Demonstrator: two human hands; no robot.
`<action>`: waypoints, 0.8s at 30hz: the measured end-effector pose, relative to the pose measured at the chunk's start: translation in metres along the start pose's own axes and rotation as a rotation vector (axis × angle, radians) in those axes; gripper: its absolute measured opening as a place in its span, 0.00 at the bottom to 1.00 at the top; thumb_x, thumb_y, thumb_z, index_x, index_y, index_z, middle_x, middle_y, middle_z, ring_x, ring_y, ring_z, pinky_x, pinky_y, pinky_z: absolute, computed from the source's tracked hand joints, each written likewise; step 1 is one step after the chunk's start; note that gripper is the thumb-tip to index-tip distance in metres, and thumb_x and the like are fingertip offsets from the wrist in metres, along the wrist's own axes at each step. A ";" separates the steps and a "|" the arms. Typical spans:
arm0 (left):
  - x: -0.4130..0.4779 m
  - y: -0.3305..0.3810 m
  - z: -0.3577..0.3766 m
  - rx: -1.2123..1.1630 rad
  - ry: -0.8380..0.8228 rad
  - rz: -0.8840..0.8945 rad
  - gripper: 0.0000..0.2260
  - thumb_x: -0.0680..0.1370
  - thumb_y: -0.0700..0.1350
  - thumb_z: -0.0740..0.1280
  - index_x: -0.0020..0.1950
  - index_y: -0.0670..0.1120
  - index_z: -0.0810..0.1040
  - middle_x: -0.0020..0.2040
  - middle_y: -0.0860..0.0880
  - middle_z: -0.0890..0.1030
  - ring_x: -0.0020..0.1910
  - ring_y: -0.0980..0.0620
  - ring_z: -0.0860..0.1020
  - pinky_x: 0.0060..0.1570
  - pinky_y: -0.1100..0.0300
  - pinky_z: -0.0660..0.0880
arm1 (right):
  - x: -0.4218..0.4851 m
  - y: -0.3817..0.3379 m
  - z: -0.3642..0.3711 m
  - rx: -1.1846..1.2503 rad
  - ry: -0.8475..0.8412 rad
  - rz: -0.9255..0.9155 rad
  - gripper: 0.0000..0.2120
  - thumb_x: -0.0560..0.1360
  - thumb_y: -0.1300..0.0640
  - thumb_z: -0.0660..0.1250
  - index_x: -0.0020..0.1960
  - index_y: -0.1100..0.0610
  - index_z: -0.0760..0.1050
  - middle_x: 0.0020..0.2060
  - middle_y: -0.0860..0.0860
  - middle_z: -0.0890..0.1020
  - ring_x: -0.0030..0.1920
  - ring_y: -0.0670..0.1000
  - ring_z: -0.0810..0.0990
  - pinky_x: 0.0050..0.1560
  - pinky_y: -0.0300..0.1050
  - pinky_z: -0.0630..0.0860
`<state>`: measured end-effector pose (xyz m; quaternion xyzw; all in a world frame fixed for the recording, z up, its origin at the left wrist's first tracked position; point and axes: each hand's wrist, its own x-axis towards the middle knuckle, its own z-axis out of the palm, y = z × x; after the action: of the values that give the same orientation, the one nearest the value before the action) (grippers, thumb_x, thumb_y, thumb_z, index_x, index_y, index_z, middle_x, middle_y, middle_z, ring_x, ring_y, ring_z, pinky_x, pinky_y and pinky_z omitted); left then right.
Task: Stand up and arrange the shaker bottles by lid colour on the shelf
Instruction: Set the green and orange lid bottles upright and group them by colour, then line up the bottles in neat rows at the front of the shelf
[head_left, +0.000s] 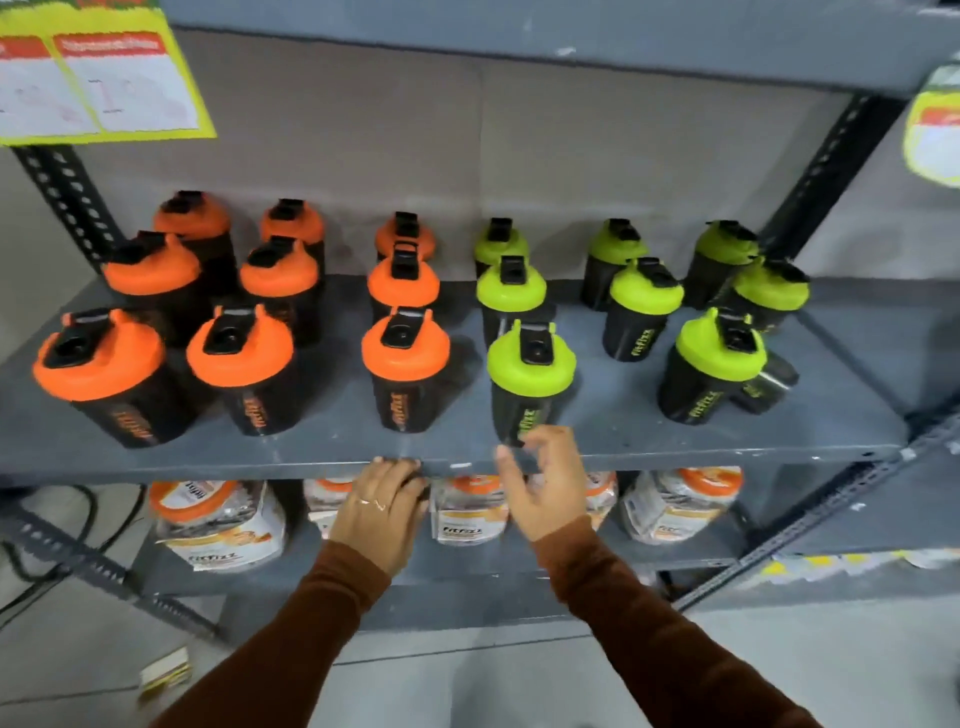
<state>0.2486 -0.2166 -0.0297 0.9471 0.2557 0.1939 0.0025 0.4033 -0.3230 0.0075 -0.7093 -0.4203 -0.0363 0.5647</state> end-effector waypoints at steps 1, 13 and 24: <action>0.007 0.018 0.007 -0.027 0.012 0.047 0.19 0.80 0.47 0.46 0.49 0.41 0.75 0.47 0.39 0.83 0.52 0.44 0.70 0.68 0.56 0.54 | 0.006 0.014 -0.019 0.010 0.077 0.069 0.07 0.69 0.46 0.63 0.41 0.47 0.67 0.36 0.42 0.70 0.39 0.43 0.73 0.44 0.43 0.75; 0.158 0.215 0.047 -0.063 -0.234 -0.018 0.32 0.72 0.60 0.46 0.64 0.40 0.70 0.64 0.42 0.75 0.64 0.44 0.72 0.65 0.51 0.66 | 0.155 0.127 -0.232 -0.523 -0.079 0.300 0.35 0.61 0.55 0.71 0.63 0.68 0.66 0.58 0.69 0.73 0.60 0.68 0.70 0.63 0.53 0.63; 0.163 0.224 0.060 0.020 -0.342 -0.107 0.59 0.51 0.72 0.18 0.73 0.44 0.48 0.76 0.45 0.52 0.74 0.48 0.50 0.73 0.55 0.47 | 0.164 0.157 -0.239 -0.720 -0.368 0.342 0.45 0.65 0.51 0.74 0.72 0.58 0.52 0.65 0.61 0.68 0.66 0.63 0.63 0.66 0.56 0.63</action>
<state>0.5084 -0.3264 -0.0020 0.9513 0.3036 0.0271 0.0470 0.7101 -0.4320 0.0584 -0.9150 -0.3508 0.0407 0.1950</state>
